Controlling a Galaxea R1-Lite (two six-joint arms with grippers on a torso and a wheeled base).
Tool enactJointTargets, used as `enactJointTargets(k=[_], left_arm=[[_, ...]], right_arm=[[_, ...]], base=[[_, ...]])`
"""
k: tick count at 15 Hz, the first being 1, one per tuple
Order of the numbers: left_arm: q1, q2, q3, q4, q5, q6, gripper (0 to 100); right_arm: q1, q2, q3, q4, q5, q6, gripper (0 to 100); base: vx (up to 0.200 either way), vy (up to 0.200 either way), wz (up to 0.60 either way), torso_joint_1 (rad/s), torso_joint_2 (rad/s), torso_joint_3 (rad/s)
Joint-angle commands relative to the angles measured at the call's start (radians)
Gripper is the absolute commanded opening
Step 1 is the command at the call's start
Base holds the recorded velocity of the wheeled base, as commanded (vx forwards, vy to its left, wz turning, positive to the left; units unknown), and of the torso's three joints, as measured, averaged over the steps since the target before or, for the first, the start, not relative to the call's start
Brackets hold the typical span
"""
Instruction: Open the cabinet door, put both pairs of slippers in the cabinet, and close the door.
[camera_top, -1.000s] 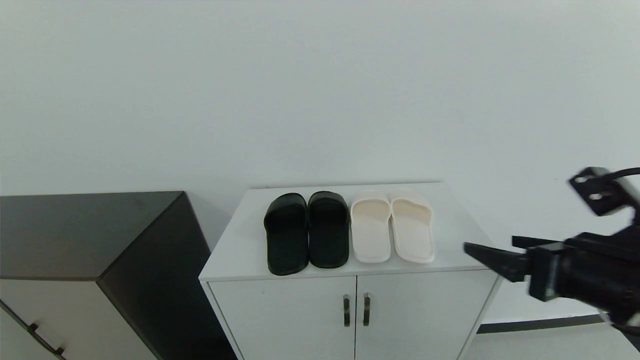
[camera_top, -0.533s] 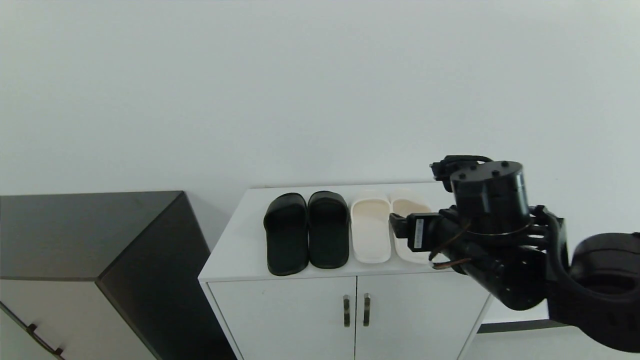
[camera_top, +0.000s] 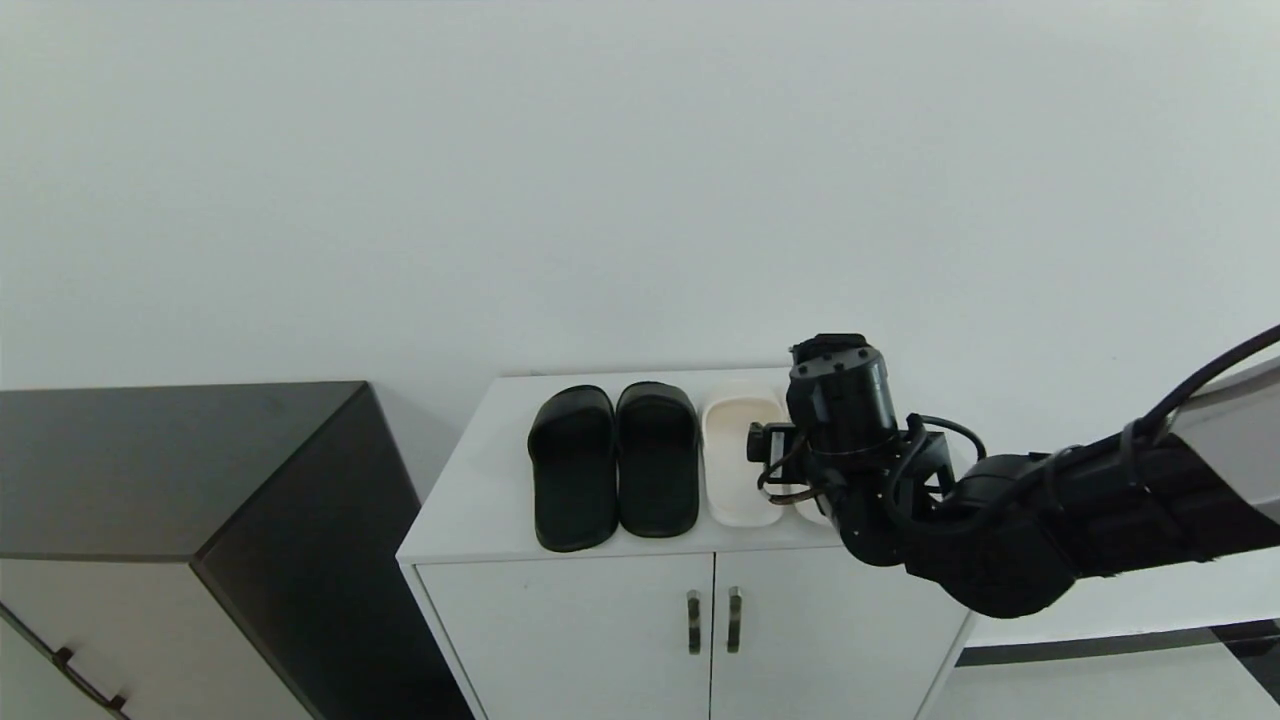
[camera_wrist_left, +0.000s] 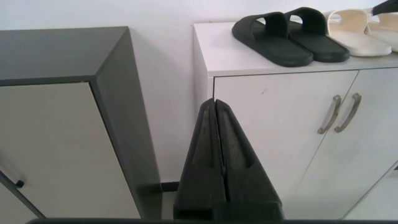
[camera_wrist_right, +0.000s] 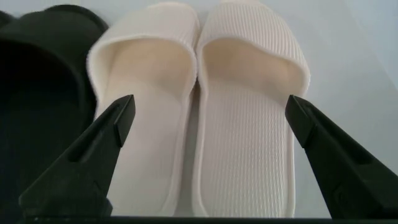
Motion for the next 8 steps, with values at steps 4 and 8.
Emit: enactJointTargets(k=[4, 8], left_arm=[[0.0, 0.0, 0.0, 0.0, 0.0, 0.0, 0], [0.0, 0.0, 0.0, 0.0, 0.0, 0.0, 0]], right_arm=[[-0.051, 0.124, -0.098, -0.005, 0.021, -0.001, 100], [-0.065, 0.183, -0.187, -0.004, 0.032, -0.002, 100]], base=[[0.0, 0.0, 0.0, 0.0, 0.0, 0.0], [0.0, 0.0, 0.0, 0.0, 0.0, 0.0]])
